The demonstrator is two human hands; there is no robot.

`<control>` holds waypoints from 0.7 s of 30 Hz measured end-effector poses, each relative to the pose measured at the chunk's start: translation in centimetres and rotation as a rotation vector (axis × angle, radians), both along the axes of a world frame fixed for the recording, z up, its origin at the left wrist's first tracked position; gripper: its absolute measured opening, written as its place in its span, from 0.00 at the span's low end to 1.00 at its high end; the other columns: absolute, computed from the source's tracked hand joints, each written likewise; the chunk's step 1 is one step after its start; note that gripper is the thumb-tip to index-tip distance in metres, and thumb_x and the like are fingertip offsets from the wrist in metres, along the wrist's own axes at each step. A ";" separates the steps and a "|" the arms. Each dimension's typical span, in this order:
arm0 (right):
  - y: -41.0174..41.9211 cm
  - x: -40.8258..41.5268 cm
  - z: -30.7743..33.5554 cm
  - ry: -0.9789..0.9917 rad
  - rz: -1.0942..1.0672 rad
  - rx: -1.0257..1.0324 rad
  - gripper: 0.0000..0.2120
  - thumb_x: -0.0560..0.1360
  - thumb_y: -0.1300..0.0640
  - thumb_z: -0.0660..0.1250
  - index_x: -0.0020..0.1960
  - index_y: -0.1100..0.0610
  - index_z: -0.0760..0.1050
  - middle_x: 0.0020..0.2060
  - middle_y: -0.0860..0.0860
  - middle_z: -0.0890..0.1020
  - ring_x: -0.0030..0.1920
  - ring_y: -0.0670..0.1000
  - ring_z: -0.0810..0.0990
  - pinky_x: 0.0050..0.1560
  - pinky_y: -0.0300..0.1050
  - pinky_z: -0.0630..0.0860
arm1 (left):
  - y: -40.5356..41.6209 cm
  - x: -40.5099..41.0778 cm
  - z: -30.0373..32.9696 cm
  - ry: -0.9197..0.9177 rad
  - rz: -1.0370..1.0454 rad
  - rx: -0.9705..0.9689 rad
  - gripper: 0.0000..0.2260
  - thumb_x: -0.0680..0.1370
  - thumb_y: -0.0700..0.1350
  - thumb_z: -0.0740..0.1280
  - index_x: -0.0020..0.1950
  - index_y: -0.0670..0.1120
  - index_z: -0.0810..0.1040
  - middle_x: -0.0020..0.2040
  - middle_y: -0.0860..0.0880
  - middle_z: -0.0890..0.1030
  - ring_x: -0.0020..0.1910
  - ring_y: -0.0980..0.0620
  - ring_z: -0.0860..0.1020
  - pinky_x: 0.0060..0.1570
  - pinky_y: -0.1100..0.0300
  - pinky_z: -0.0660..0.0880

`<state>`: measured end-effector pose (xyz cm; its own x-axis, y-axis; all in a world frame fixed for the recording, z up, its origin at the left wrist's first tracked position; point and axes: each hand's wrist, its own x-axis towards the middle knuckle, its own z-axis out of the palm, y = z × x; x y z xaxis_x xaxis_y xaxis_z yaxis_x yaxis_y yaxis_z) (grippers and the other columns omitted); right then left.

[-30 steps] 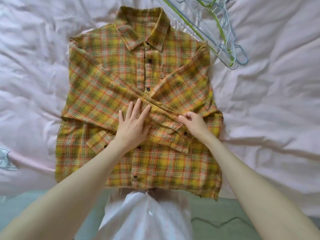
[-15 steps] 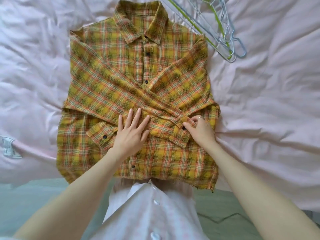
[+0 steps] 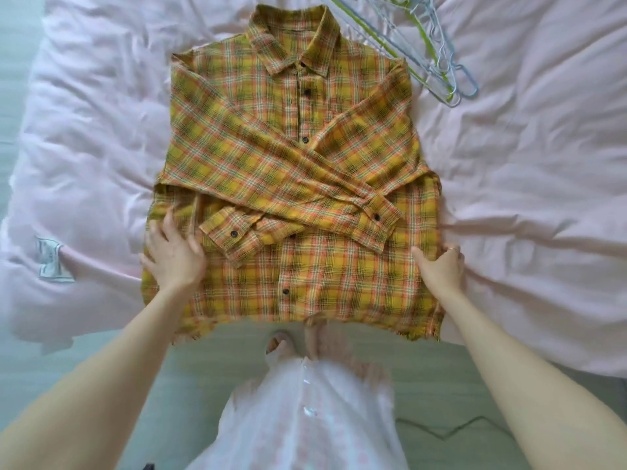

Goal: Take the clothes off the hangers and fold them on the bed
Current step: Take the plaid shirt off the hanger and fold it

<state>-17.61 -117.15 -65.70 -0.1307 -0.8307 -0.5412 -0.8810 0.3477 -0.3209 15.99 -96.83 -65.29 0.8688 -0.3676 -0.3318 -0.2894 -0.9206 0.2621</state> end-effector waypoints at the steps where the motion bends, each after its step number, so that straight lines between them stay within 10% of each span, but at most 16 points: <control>1: 1.1 -0.5 -0.3 -0.006 -0.008 0.010 0.37 0.74 0.43 0.67 0.71 0.65 0.59 0.68 0.61 0.67 0.68 0.62 0.66 0.65 0.56 0.67 | 1.4 0.2 -0.1 0.042 0.072 0.004 0.26 0.80 0.47 0.58 0.76 0.45 0.54 0.75 0.39 0.56 0.73 0.39 0.56 0.71 0.39 0.52; 7: 6.1 -4.0 -1.5 0.000 -0.110 0.148 0.37 0.73 0.40 0.66 0.72 0.63 0.62 0.69 0.59 0.69 0.68 0.61 0.68 0.67 0.56 0.67 | 8.8 0.9 -2.1 0.296 0.380 -0.154 0.30 0.75 0.57 0.66 0.68 0.40 0.64 0.65 0.40 0.72 0.64 0.40 0.71 0.64 0.40 0.68; 14: 9.6 -7.2 -2.3 -0.293 -0.382 0.281 0.32 0.71 0.55 0.72 0.69 0.67 0.65 0.66 0.57 0.73 0.64 0.56 0.73 0.62 0.50 0.70 | 14.7 -3.2 -2.1 0.704 0.522 -0.364 0.15 0.76 0.43 0.69 0.60 0.40 0.76 0.55 0.43 0.80 0.48 0.46 0.78 0.51 0.49 0.76; 17: 11.1 -9.0 -3.2 -0.396 -0.485 0.289 0.34 0.71 0.53 0.71 0.70 0.66 0.63 0.67 0.58 0.72 0.62 0.55 0.72 0.51 0.47 0.71 | 16.2 -4.7 -1.5 0.840 0.590 -0.384 0.14 0.78 0.44 0.65 0.63 0.42 0.73 0.55 0.44 0.79 0.48 0.48 0.78 0.51 0.51 0.72; 21: 12.6 -8.8 -2.0 -0.483 -0.614 0.207 0.29 0.77 0.57 0.66 0.72 0.66 0.58 0.70 0.58 0.68 0.67 0.57 0.70 0.67 0.55 0.68 | 17.6 -6.3 -0.3 0.821 0.708 -0.528 0.17 0.83 0.47 0.56 0.70 0.45 0.66 0.60 0.45 0.75 0.58 0.46 0.75 0.60 0.45 0.70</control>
<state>-26.36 -104.58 -67.69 -0.2436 -0.5628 -0.7899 -0.2936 0.8190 -0.4930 9.73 -79.26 -65.61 0.5333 -0.1514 -0.8323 0.6660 -0.5316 0.5234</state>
